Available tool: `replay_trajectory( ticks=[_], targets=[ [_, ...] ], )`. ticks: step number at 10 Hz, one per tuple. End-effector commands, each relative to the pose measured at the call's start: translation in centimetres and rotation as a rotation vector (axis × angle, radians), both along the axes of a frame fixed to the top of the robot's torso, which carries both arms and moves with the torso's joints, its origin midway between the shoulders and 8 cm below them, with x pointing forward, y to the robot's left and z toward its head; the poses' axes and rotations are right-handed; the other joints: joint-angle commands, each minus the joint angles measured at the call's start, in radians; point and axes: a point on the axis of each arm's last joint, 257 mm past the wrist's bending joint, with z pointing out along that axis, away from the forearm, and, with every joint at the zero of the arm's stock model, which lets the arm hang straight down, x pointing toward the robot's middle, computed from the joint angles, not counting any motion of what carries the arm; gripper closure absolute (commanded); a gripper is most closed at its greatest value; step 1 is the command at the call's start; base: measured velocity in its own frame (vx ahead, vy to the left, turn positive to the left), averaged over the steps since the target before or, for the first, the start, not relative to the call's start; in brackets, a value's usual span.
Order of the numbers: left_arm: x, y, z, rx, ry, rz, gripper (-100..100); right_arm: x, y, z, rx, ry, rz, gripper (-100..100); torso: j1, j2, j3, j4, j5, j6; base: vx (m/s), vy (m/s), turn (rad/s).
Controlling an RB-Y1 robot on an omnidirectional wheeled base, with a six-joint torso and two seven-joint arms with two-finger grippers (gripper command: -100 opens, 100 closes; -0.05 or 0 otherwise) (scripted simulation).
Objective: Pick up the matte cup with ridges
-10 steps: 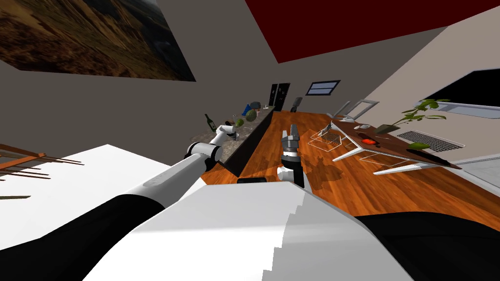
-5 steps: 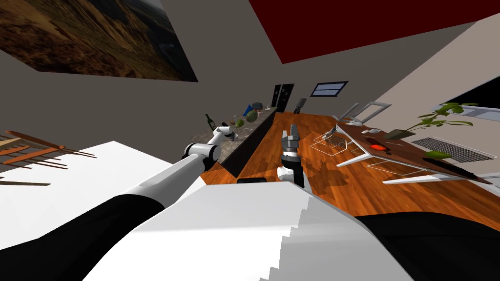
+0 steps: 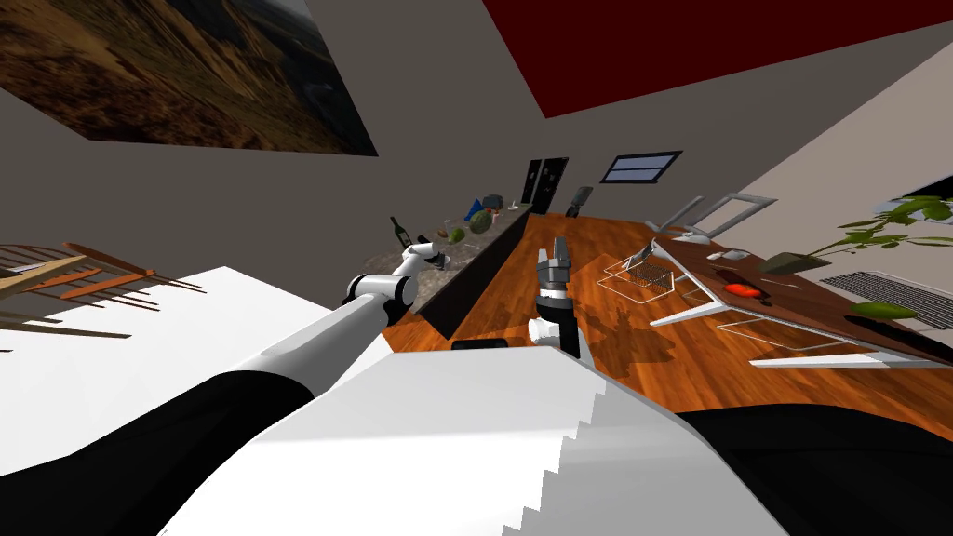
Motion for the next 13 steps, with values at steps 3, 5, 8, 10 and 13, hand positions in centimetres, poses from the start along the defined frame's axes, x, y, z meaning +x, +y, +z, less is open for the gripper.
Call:
replay_trajectory(
  ticks=[3,5,8,10,13],
  targets=[
    [-0.1,0.0,-0.1,-0.001,0.002,0.001,100,0.0,0.0,0.0,0.0,0.0,0.0,0,0.003,0.001,0.001,0.001,0.001,0.001,0.0,-0.004,0.002],
    [0.0,0.0,0.0,-0.002,0.001,0.002,100,0.0,0.0,0.0,0.0,0.0,0.0,0,0.003,0.001,0.001,0.0,0.001,0.0,0.0,0.0,0.0],
    [0.1,-1.1,0.5,0.002,0.002,0.018,100,0.0,0.0,0.0,0.0,0.0,0.0,0,0.007,0.003,0.002,0.001,0.001,0.001,-0.03,0.069,-0.084],
    [0.1,-2.0,0.9,0.002,0.003,0.036,100,0.0,0.0,0.0,0.0,0.0,0.0,0,0.01,0.005,0.003,0.002,0.002,0.001,-0.038,0.13,-0.101],
    [0.2,-2.9,1.3,0.002,0.002,0.054,100,0.0,0.0,0.0,0.0,0.0,0.0,0,0.009,0.004,0.003,0.002,0.001,0.001,-0.033,0.092,-0.068]
  ],
)
